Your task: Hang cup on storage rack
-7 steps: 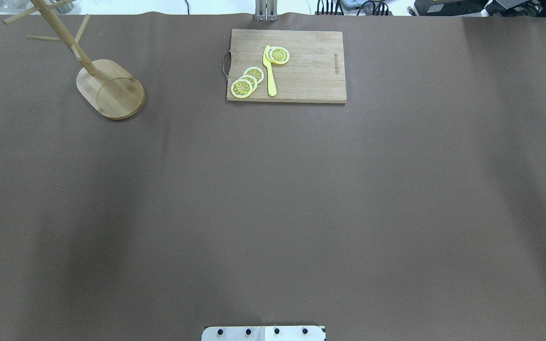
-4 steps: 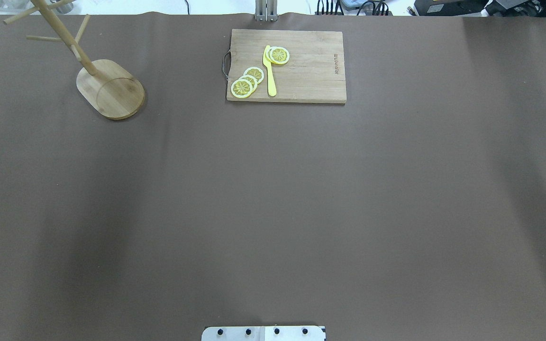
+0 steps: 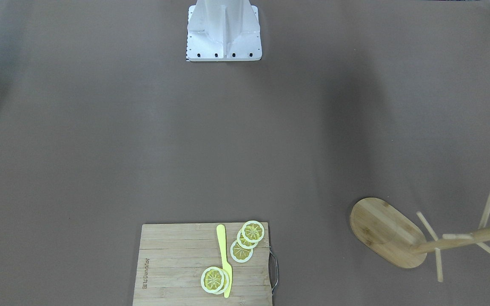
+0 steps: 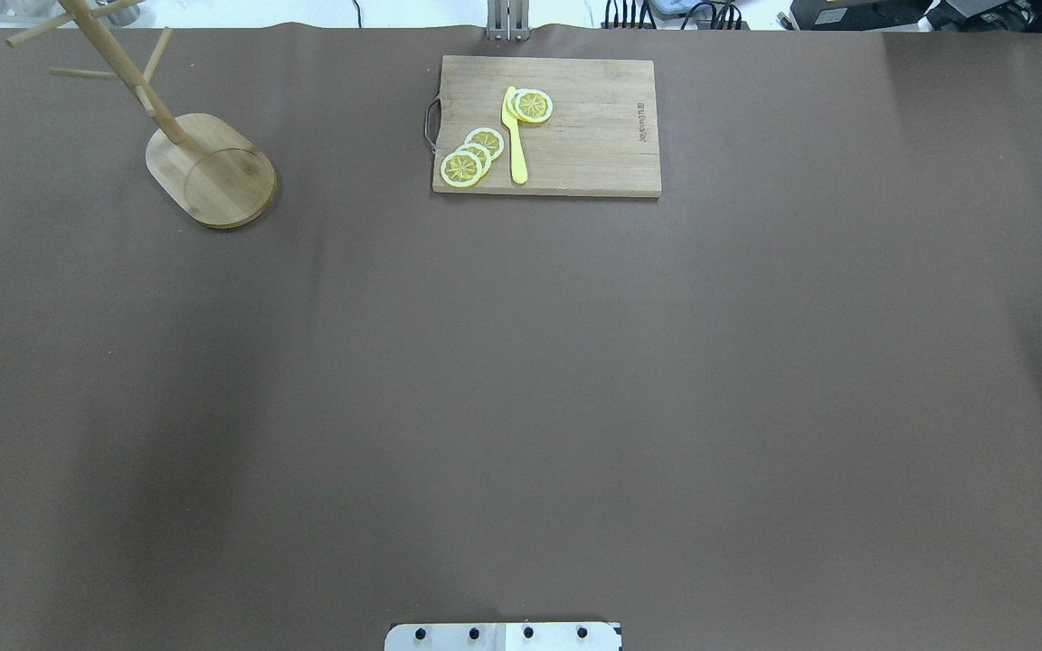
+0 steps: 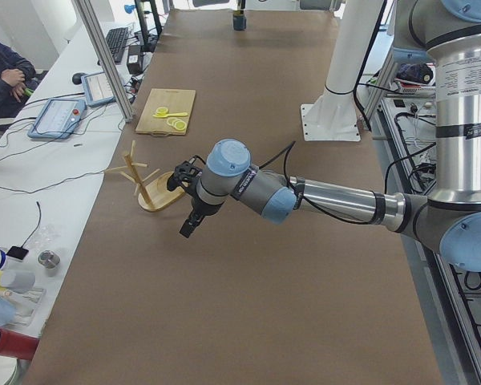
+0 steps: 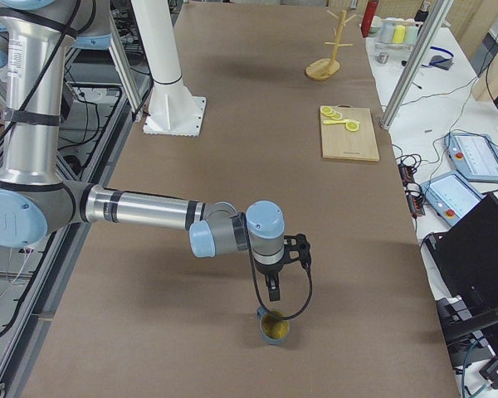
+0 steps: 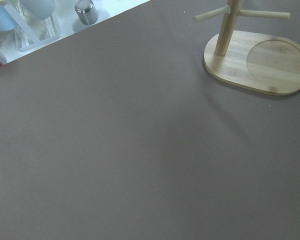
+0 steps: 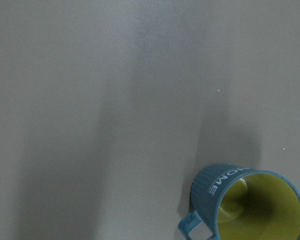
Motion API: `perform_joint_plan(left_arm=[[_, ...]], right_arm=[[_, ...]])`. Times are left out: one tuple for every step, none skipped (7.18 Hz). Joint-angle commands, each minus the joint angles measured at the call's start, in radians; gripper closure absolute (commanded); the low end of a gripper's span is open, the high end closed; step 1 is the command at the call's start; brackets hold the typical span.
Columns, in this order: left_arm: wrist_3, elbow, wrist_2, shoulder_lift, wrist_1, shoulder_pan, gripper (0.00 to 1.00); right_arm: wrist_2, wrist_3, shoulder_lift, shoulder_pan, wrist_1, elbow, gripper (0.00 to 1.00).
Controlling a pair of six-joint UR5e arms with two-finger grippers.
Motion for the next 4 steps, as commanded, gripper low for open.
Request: perform_joint_plan(left_arm=[[0.0, 0.001, 0.001, 0.0, -0.003, 0.0, 0.01], [0.0, -0.001, 0.001, 0.002, -0.005, 0.0, 0.01], [0.0, 0.001, 0.001, 0.002, -0.005, 0.0, 0.01], [0.0, 0.002, 0.001, 0.015, -0.022, 0.0, 0.01]], right_arm=[[-0.004, -0.002, 0.001, 0.001, 0.05, -0.057, 0.13], [-0.012, -0.002, 0.004, -0.001, 0.104, -0.101, 0.15], [-0.015, 0.0, 0.028, 0.001, 0.152, -0.156, 0.19], [-0.016, -0.002, 0.051, -0.001, 0.169, -0.19, 0.26]])
